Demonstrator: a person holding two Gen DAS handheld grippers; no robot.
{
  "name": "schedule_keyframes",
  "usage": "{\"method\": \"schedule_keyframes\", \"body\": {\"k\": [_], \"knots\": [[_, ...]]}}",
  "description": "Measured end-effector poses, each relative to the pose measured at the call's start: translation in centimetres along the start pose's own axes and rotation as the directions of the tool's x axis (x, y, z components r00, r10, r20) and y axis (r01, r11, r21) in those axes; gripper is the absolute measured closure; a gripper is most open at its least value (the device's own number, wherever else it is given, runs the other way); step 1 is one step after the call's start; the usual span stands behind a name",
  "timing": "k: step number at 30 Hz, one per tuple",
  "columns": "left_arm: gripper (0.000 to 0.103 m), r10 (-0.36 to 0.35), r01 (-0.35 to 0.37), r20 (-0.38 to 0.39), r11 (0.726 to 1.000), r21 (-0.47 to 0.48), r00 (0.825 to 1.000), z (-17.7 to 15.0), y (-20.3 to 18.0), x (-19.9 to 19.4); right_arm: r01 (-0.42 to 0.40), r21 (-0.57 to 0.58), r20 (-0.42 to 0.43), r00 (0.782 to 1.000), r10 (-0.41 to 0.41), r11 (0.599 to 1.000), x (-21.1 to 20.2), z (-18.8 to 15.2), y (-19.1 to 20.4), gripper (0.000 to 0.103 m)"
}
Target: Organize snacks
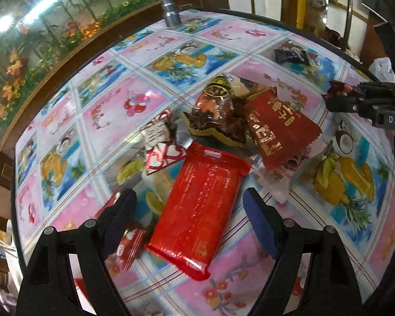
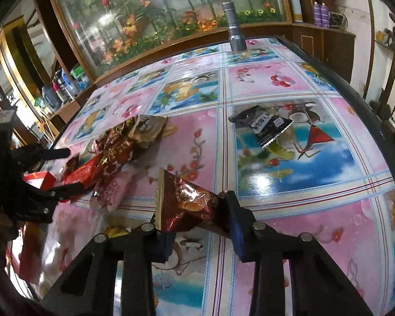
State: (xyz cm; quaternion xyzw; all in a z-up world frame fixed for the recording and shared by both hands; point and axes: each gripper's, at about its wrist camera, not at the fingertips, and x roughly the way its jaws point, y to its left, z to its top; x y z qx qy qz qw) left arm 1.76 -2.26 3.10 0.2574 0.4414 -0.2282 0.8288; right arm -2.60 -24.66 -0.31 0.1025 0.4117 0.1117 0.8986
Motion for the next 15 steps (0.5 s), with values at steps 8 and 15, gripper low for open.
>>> {"method": "schedule_keyframes", "body": {"k": [8, 15], "knots": [[0.029, -0.081, 0.08, -0.025, 0.997, -0.006, 0.996, 0.3, 0.0, 1.3, -0.111, 0.095, -0.004, 0.994, 0.112, 0.989, -0.1, 0.1, -1.3, 0.068], [0.057, -0.158, 0.156, -0.005, 0.981, -0.112, 0.987, -0.3, 0.1, 1.0, -0.127, 0.106, 0.01, 0.992, 0.126, 0.986, -0.4, 0.2, -1.4, 0.069]]}}
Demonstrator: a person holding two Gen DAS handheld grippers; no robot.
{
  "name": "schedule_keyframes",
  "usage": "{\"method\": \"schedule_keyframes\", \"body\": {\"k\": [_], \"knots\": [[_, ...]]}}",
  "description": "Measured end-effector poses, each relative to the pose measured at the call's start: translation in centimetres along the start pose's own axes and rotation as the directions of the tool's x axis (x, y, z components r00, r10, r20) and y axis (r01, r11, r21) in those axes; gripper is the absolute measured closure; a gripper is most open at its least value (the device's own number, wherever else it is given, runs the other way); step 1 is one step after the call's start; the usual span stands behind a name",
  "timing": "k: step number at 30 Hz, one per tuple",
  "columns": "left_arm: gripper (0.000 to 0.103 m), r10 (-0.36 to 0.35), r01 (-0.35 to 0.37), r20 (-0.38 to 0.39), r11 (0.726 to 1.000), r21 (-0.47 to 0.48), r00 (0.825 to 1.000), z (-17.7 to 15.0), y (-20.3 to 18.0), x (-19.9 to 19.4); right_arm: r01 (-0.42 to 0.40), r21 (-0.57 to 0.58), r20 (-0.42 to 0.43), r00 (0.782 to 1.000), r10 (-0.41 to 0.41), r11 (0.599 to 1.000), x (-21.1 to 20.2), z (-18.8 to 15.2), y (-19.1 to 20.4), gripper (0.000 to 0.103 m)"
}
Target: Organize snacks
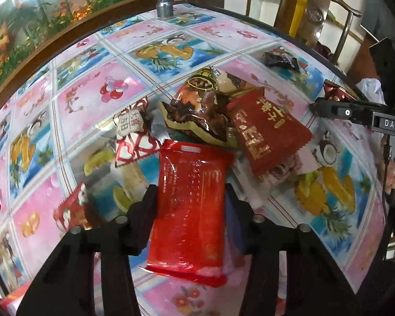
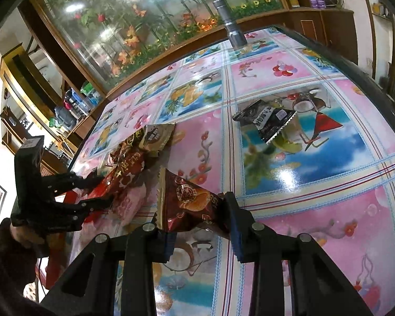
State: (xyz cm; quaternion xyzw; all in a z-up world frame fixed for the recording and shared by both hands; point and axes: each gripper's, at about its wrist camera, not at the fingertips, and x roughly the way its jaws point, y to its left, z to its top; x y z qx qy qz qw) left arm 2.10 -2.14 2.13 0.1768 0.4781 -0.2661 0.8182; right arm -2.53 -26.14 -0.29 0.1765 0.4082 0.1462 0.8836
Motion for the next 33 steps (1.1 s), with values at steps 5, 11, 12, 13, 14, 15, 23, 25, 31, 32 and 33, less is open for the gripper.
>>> {"method": "schedule_keyframes", "body": {"k": [5, 11, 12, 13, 14, 15, 23, 25, 31, 32, 33], "knots": [[0.058, 0.014, -0.013, 0.012, 0.996, -0.088, 1.0, -1.3, -0.4, -0.7, -0.004, -0.002, 0.019, 1.0, 0.004, 1.0, -0.3, 0.0, 0.0, 0.07], [0.058, 0.084, -0.078, 0.017, 0.971, -0.224, 0.996, -3.8, -0.7, -2.1, -0.007, -0.021, 0.05, 0.999, 0.009, 1.0, -0.9, 0.1, 0.3, 0.072], [0.058, 0.092, -0.084, 0.018, 0.965, -0.247, 0.996, -4.3, -0.7, -2.3, -0.006, -0.026, 0.053, 0.999, 0.008, 1.0, -0.9, 0.1, 0.5, 0.072], [0.058, 0.094, -0.084, 0.021, 0.956, -0.282, 0.995, -4.9, -0.7, -2.7, -0.005, -0.03, 0.055, 0.998, 0.007, 1.0, -0.9, 0.1, 0.5, 0.072], [0.059, 0.092, -0.081, 0.025, 0.95, -0.301, 0.995, -5.3, -0.5, -3.0, -0.005, -0.033, 0.055, 0.998, 0.007, 0.999, -0.9, 0.1, 0.6, 0.072], [0.059, 0.087, -0.071, 0.033, 0.941, -0.331, 0.996, -5.7, -0.4, -3.3, -0.003, -0.035, 0.054, 0.999, 0.005, 0.999, -0.8, 0.1, 0.6, 0.072], [0.059, 0.066, -0.021, 0.086, 0.895, -0.446, 0.994, -9.0, -0.6, -5.3, -0.033, -0.044, 0.069, 0.997, 0.036, 0.998, -1.1, -0.1, 0.9, 0.074], [0.059, 0.077, -0.025, 0.097, 0.894, -0.447, 0.992, -9.5, -1.0, -5.9, -0.047, -0.044, 0.073, 0.996, 0.05, 0.998, -1.2, -0.1, 0.9, 0.074], [0.059, 0.063, 0.009, 0.147, 0.894, -0.448, 0.987, -10.3, -2.3, -7.5, -0.084, -0.073, 0.095, 0.991, 0.091, 0.994, -1.7, -0.2, 1.7, 0.074], [0.059, 0.063, 0.012, 0.153, 0.894, -0.448, 0.986, -10.4, -2.4, -7.8, -0.093, -0.081, 0.099, 0.99, 0.101, 0.992, -1.8, -0.2, 1.9, 0.074], [0.059, 0.063, 0.018, 0.166, 0.895, -0.445, 0.984, -10.5, -2.8, -8.2, -0.11, -0.089, 0.103, 0.988, 0.119, 0.99, -2.0, -0.2, 2.1, 0.074]]}}
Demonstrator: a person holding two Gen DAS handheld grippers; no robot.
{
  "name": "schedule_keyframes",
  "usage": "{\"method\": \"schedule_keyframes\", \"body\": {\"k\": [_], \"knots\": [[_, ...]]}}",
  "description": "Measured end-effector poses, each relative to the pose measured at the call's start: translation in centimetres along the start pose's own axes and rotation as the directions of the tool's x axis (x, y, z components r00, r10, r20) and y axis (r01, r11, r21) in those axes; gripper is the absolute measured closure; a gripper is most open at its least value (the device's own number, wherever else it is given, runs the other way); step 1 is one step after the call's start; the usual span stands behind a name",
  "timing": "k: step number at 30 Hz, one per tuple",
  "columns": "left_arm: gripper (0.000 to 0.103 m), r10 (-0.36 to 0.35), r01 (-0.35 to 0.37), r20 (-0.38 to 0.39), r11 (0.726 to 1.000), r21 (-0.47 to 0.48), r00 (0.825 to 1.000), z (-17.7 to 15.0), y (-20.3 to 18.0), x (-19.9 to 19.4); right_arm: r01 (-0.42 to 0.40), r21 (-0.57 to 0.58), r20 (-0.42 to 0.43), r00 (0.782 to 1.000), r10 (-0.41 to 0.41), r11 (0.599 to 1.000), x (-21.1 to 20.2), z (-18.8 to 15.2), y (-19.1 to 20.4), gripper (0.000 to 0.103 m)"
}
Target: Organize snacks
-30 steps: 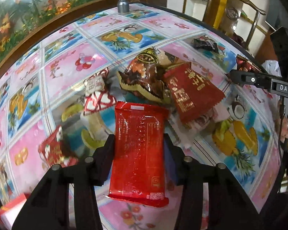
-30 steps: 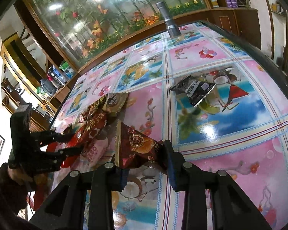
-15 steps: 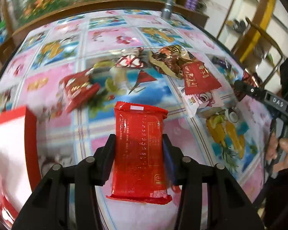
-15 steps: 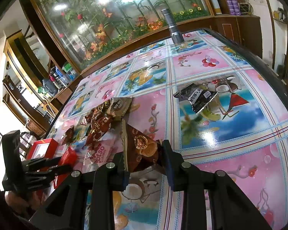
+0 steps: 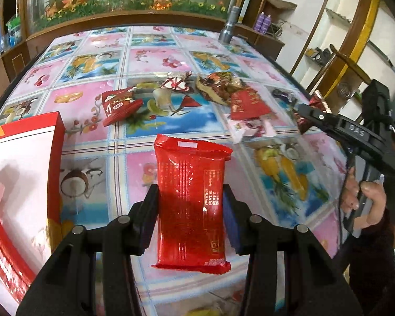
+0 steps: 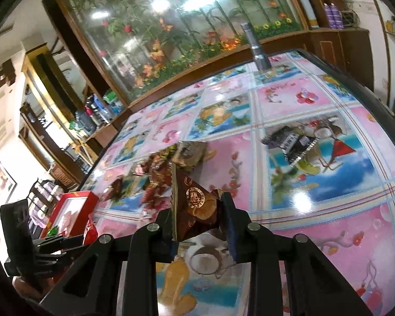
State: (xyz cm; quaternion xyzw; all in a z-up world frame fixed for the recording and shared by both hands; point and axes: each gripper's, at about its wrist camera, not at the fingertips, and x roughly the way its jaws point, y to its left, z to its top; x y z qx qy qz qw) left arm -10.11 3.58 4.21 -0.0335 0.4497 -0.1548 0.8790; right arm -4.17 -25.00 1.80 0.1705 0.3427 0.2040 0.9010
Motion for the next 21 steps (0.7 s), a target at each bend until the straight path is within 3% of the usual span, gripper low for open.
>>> {"method": "schedule_keyframes", "body": {"k": [5, 10, 17, 21], "knots": [[0.059, -0.016, 0.016, 0.034, 1.0, 0.002, 0.999, -0.3, -0.7, -1.6, -0.044, -0.037, 0.008, 0.999, 0.044, 0.998, -0.1, 0.0, 1.1, 0.074], [0.059, -0.019, 0.019, 0.059, 1.0, 0.001, 0.998, -0.6, -0.7, -3.1, -0.109, 0.006, 0.021, 0.994, 0.109, 0.994, -0.4, -0.4, 1.7, 0.074], [0.059, -0.029, 0.029, 0.087, 1.0, 0.002, 0.996, -1.0, -0.7, -4.4, -0.23, 0.007, 0.001, 0.973, 0.23, 0.973, 0.6, -1.5, 4.9, 0.074], [0.059, -0.027, 0.028, 0.088, 1.0, -0.009, 0.996, -1.3, -0.1, -3.8, -0.227, -0.012, -0.018, 0.974, 0.227, 0.974, 1.5, -1.8, 6.2, 0.074]]}}
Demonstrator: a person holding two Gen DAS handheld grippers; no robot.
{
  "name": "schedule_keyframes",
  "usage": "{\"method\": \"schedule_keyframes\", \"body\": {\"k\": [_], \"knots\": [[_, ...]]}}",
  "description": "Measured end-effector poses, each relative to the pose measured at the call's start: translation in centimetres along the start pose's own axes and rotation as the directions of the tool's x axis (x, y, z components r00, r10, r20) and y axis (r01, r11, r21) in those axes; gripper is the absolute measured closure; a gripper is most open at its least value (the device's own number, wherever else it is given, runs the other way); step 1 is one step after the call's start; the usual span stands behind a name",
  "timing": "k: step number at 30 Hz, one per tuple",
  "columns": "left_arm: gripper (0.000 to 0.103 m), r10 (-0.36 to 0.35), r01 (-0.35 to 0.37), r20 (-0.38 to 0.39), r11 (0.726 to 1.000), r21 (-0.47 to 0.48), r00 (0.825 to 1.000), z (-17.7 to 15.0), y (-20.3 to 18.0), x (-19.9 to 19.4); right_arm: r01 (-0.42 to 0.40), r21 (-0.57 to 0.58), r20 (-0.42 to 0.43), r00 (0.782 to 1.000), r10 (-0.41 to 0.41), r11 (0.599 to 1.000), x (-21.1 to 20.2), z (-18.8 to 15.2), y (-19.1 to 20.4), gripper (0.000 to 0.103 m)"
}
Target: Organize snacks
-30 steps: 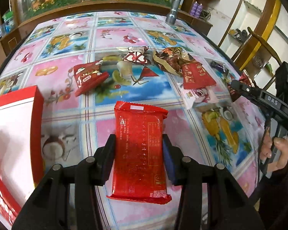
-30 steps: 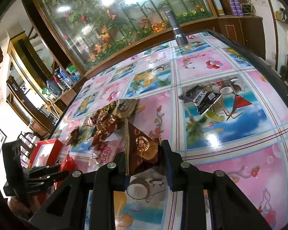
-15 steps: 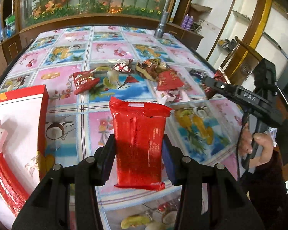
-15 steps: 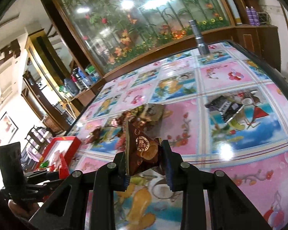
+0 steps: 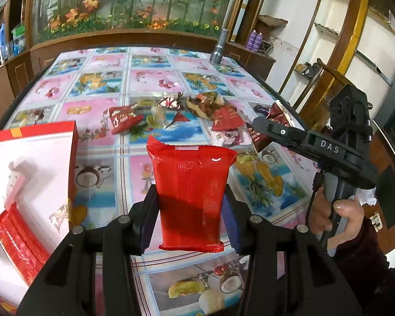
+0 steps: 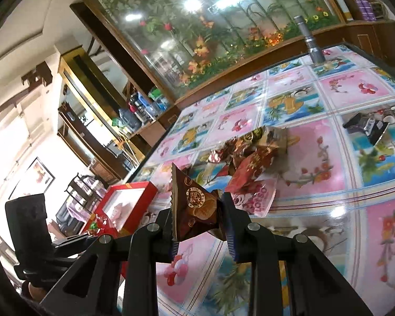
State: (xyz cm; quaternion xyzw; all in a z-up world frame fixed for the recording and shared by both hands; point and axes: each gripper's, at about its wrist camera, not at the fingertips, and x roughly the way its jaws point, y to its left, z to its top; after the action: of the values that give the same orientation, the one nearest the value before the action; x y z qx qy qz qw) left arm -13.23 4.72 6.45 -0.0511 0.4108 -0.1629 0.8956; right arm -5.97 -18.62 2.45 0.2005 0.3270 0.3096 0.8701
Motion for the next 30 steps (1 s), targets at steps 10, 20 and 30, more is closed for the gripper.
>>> {"method": "schedule_keyframes", "body": {"k": [10, 20, 30], "knots": [[0.059, 0.029, -0.031, -0.107, 0.999, -0.01, 0.994, -1.6, 0.4, 3.5, 0.025, 0.026, 0.001, 1.0, -0.025, 0.999, -0.1, -0.2, -0.9, 0.074], [0.034, 0.208, -0.196, -0.15, 0.976, 0.09, 0.967, -3.1, -1.1, 4.1, 0.039, 0.028, 0.011, 0.999, -0.039, 0.999, -0.5, 0.0, -1.2, 0.074], [0.058, 0.197, -0.188, -0.073, 0.975, 0.117, 0.978, -3.9, -1.5, 3.5, 0.026, 0.011, 0.034, 0.999, -0.026, 1.0, -1.0, 0.1, -1.0, 0.074]]}}
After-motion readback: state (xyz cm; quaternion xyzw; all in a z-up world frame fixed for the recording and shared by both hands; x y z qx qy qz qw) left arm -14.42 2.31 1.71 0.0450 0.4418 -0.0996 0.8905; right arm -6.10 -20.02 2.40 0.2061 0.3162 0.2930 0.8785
